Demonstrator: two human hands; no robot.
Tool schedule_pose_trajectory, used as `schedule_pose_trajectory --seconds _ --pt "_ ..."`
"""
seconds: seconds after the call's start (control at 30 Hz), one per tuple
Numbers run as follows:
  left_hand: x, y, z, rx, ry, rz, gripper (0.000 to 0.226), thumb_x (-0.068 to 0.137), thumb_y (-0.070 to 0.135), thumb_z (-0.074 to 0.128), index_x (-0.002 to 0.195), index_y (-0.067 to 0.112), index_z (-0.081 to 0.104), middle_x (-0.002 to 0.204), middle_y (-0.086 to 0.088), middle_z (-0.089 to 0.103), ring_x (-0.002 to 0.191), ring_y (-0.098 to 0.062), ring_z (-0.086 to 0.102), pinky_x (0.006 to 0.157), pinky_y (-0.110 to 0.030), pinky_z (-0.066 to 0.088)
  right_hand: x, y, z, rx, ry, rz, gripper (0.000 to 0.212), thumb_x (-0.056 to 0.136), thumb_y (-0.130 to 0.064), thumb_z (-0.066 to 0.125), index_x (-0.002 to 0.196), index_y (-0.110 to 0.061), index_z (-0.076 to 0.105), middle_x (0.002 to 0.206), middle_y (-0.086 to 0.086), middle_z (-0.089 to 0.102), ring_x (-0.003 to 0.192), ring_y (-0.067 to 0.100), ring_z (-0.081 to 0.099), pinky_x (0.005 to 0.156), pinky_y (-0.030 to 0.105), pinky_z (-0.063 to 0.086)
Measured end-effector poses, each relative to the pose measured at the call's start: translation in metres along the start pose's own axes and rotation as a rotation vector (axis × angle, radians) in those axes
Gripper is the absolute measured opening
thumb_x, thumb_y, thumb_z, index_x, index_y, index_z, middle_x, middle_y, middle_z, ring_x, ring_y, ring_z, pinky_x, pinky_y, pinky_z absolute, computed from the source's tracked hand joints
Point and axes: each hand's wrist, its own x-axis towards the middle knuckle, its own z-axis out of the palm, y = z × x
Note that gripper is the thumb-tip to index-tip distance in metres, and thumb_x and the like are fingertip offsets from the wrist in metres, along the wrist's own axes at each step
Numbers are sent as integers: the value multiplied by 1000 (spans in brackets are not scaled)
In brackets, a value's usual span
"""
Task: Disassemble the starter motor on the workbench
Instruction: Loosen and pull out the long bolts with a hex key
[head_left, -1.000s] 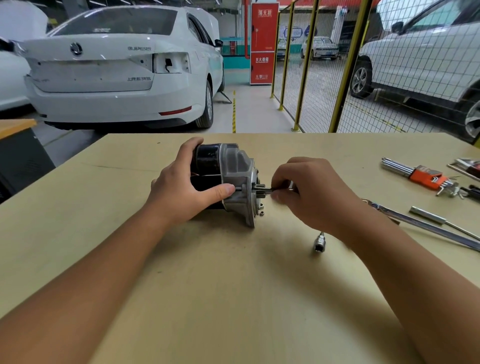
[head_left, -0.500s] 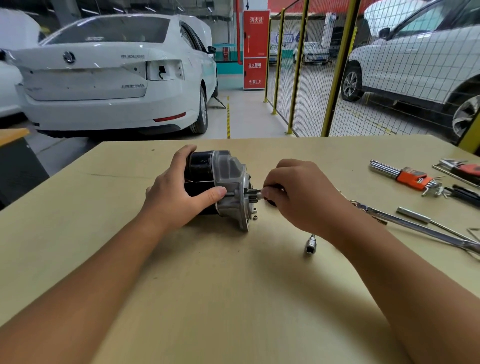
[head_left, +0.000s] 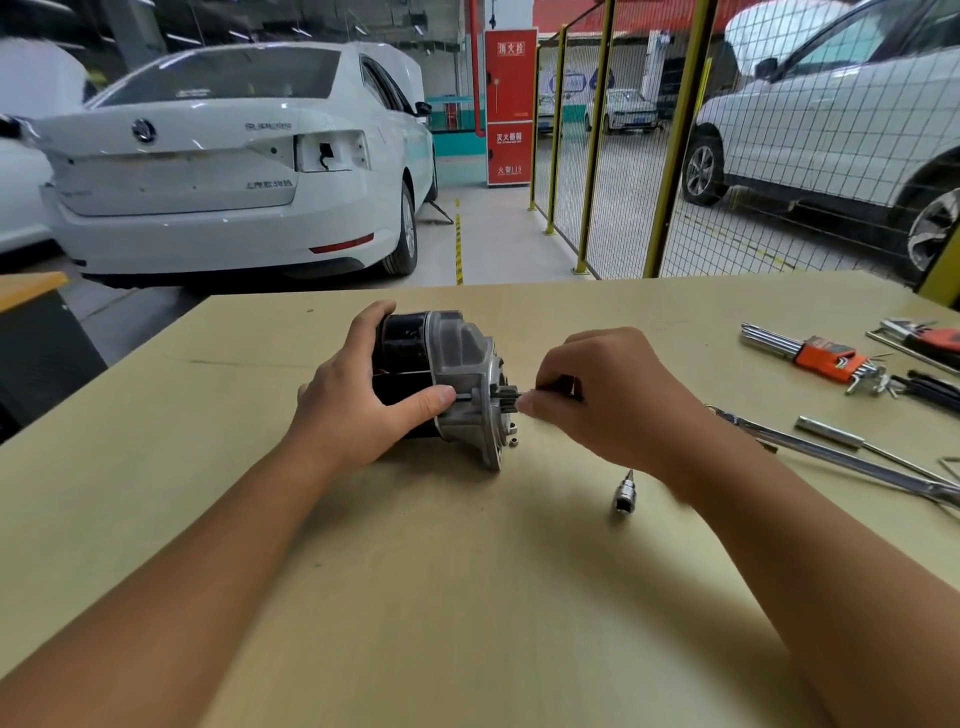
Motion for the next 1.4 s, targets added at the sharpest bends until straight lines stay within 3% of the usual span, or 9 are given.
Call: schedule_pose_trajectory --seconds 0.3,0.47,0.7,1.0,1.1,1.23,1.33,1.4 --pt "0 1 1 -15 5 -10 105 60 84 62 151 49 26 131 17 56 129 -23 56 114 -58 40 1 5 -4 -11 -108 -31 18 96 -23 66 92 -11 78 88 2 64 81 19 61 77 38 52" --pt "0 -1 1 -18 6 -12 107 57 85 65 150 50 25 134 15 58 130 -22 56 114 -57 40 -1 2 -4 -175 -71 -40 17 96 -37 64 96 -25 76 95 -12 64 95 17 54 82 35 43" --pt "1 -1 1 -3 1 -12 108 54 86 67 148 54 24 130 19 57 127 -20 57 113 -57 41 0 1 -4 -57 -87 47 10 91 -30 73 91 -20 73 92 -8 61 84 19 59 75 41 54" --pt "1 -1 0 6 -4 -19 107 55 85 66 148 54 23 131 18 57 126 -20 57 111 -56 42 1 4 4 25 -116 64 21 100 -25 61 93 -12 75 88 0 57 80 16 52 73 29 39" --pt "1 0 0 9 -7 -13 107 56 85 66 149 53 22 129 20 56 126 -19 56 112 -56 41 1 3 5 -45 -60 62 17 98 -29 62 95 -19 76 92 -5 59 87 21 58 80 36 46" --pt "0 -1 0 11 -10 -9 107 56 85 66 149 53 22 129 21 56 126 -18 56 112 -56 41 -1 2 2 -190 12 39 13 94 -43 65 95 -34 75 94 -16 63 94 17 53 83 38 37" --pt "1 0 0 12 -14 -8 107 57 85 66 149 53 22 129 21 55 127 -18 56 112 -56 41 -1 -1 1 -221 26 35 11 90 -45 70 93 -36 75 93 -18 64 93 15 52 84 38 36" --pt "1 0 -1 10 -17 -6 108 57 85 66 150 52 22 131 21 56 128 -18 56 112 -55 41 -1 -3 0 -186 14 38 9 89 -41 73 91 -33 76 92 -16 64 89 15 57 84 39 43"
